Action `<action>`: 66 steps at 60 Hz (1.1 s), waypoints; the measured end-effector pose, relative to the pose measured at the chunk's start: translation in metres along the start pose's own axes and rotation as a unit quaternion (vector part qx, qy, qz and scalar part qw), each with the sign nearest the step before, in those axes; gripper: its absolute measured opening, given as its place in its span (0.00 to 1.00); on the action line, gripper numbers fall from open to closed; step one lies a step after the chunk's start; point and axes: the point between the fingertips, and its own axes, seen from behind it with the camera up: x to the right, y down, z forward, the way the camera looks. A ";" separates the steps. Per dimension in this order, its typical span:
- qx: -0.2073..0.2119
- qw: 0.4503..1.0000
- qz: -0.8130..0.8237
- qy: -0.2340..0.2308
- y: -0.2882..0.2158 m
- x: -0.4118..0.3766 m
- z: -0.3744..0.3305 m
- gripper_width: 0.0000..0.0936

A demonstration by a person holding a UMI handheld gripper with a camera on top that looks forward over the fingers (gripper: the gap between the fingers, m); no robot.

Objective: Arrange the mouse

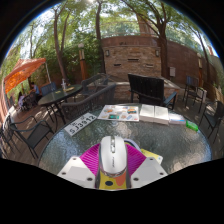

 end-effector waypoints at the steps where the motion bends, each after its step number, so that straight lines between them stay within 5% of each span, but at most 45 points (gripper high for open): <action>1: -0.008 1.000 -0.003 0.001 0.000 -0.003 0.006 0.37; 13: -0.075 0.997 -0.005 0.006 0.067 -0.009 0.039 0.57; 18: -0.060 0.998 -0.025 0.027 0.053 -0.012 0.014 0.92; 37: -0.018 0.997 -0.041 0.056 -0.038 -0.049 -0.152 0.92; 66: -0.007 0.994 -0.046 0.096 -0.036 -0.087 -0.265 0.91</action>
